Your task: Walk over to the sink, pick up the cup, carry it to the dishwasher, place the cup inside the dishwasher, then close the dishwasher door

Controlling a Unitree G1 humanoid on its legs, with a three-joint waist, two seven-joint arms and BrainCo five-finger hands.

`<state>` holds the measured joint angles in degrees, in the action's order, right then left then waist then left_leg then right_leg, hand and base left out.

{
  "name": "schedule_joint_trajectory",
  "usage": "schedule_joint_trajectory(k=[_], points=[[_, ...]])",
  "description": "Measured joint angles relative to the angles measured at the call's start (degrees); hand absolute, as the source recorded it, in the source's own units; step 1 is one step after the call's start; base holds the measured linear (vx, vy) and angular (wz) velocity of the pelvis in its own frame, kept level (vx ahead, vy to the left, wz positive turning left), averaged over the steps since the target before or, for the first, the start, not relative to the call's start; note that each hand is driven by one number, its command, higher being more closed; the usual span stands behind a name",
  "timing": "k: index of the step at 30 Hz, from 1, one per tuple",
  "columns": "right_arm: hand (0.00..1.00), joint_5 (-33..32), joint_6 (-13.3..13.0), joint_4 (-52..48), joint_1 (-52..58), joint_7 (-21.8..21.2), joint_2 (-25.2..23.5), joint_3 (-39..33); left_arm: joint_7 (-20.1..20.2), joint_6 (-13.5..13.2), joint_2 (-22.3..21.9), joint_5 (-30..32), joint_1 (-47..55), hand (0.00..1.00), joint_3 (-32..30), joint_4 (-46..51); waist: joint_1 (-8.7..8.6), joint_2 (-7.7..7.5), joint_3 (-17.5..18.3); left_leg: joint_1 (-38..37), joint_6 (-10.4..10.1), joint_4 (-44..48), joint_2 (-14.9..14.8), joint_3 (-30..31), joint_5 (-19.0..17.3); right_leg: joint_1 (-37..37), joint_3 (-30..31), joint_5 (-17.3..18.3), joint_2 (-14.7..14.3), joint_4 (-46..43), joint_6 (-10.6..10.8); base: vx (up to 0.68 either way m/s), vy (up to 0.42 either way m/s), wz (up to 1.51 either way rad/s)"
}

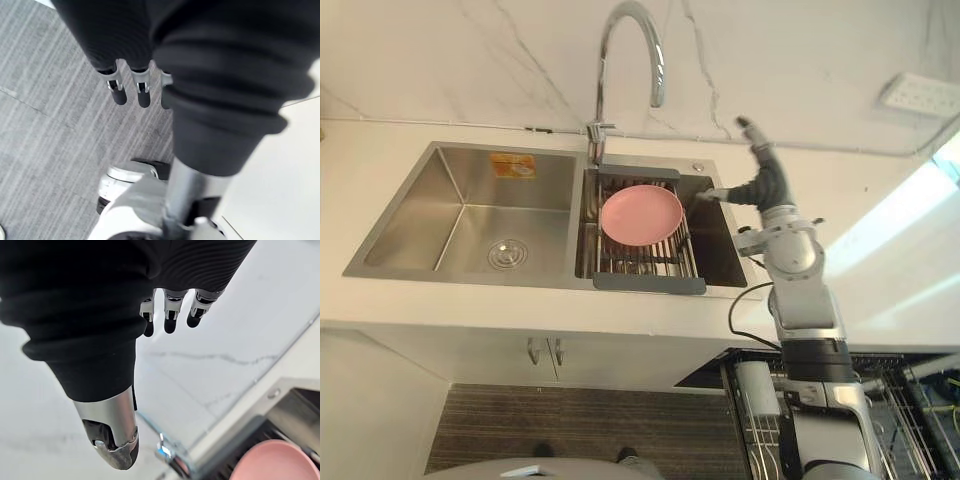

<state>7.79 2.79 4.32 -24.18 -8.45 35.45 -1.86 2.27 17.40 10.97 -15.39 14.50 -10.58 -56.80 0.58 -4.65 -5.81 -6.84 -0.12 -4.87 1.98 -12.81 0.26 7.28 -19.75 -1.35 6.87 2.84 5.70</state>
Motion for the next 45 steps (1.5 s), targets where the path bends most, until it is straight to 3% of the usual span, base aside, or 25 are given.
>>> schedule_joint_trajectory(k=[6,12,19,30,45], points=[[0.00,10.5,-1.7,7.1,-1.8,-7.9,0.0,8.6,1.0,-1.8,0.0,0.0,0.3,0.00,2.0,0.0,0.79,-0.23,0.0,0.8,1.2,0.0,0.1,0.6,0.9,-0.4,-1.2,-0.1,0.0,0.0,-0.3,-0.07,-0.004,0.06],[0.00,15.5,-4.1,13.2,-1.9,-8.9,0.0,13.1,0.9,-2.2,0.7,1.9,-0.6,0.00,4.6,0.3,0.90,0.08,-0.1,1.8,1.3,-0.1,0.1,2.0,1.6,-0.4,-2.7,-0.3,-0.1,0.4,-0.8,-0.07,0.011,0.13],[0.00,21.2,-3.7,17.9,-2.0,-5.1,-0.2,13.1,0.1,-0.8,0.8,1.8,-0.5,0.00,6.4,2.0,1.46,0.82,-0.4,2.0,1.4,-0.1,0.2,2.0,1.8,-0.2,-2.8,-1.0,-0.1,1.3,-1.2,-0.01,0.006,0.01],[0.00,24.4,-2.4,24.9,-2.5,6.5,-4.0,12.8,-0.1,-0.4,0.4,2.1,-0.9,0.00,6.7,2.1,1.96,1.75,-0.9,1.6,1.9,-0.1,0.4,2.5,2.1,0.6,-3.2,-1.3,-0.2,1.8,-0.9,0.00,0.004,0.01],[0.00,29.0,1.7,33.3,-3.7,12.0,-5.8,12.4,0.9,-1.3,0.2,2.1,-0.8,0.00,8.5,2.9,3.15,2.72,-1.5,2.0,1.7,-0.1,0.8,5.3,2.3,1.6,-6.0,-0.9,0.0,1.8,-0.7,0.01,0.017,0.10]])
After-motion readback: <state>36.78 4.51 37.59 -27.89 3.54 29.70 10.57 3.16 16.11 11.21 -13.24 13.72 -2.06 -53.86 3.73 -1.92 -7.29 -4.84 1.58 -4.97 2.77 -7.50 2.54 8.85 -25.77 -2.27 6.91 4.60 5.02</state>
